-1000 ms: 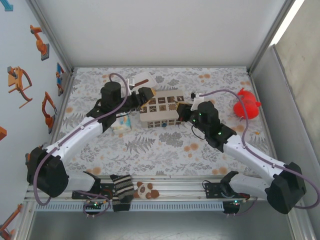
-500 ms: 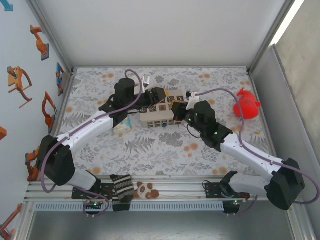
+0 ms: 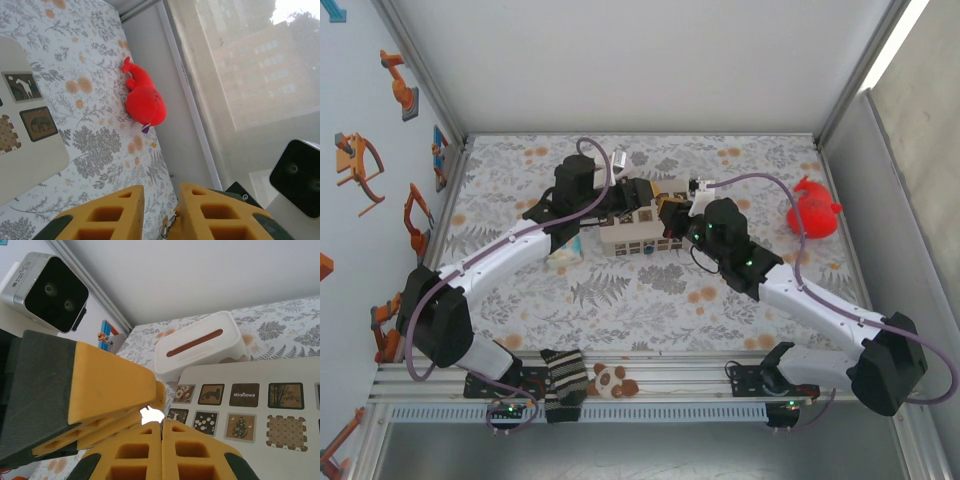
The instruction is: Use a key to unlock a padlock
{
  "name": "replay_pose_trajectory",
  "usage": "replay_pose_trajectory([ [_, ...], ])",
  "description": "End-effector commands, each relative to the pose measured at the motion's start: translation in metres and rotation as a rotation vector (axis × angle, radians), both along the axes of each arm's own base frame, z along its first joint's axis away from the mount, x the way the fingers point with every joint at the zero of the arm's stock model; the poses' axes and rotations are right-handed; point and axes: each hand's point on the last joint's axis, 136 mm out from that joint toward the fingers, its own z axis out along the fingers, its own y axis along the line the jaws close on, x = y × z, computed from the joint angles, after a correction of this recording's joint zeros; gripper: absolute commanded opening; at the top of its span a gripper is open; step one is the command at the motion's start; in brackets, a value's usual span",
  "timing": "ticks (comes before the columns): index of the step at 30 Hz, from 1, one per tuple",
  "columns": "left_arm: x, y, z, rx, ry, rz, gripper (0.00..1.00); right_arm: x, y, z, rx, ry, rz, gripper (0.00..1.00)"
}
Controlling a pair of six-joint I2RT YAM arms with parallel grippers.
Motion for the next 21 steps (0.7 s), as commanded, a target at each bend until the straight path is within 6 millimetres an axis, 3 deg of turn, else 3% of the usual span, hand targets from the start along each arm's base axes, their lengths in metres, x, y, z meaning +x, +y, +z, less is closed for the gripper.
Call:
replay_pose_trajectory([
  [1, -0.002, -0.006, 0.014, -0.011, -0.044, -0.026, 0.18, 0.003, 0.003, 0.018, 0.029, -0.033, -0.012, 0.0],
  [9, -0.003, 0.003, 0.02, 0.046, -0.106, -0.017, 0.02, -0.001, 0.002, 0.018, 0.02, -0.019, 0.0, 0.0],
  [13, -0.002, 0.022, 0.029, 0.084, -0.16, 0.011, 0.0, -0.01, -0.01, 0.023, -0.005, -0.015, 0.017, 0.19],
  [21, -0.007, 0.082, 0.059, 0.186, -0.35, 0.04, 0.0, -0.032, -0.04, 0.049, 0.124, -0.039, 0.11, 0.42],
])
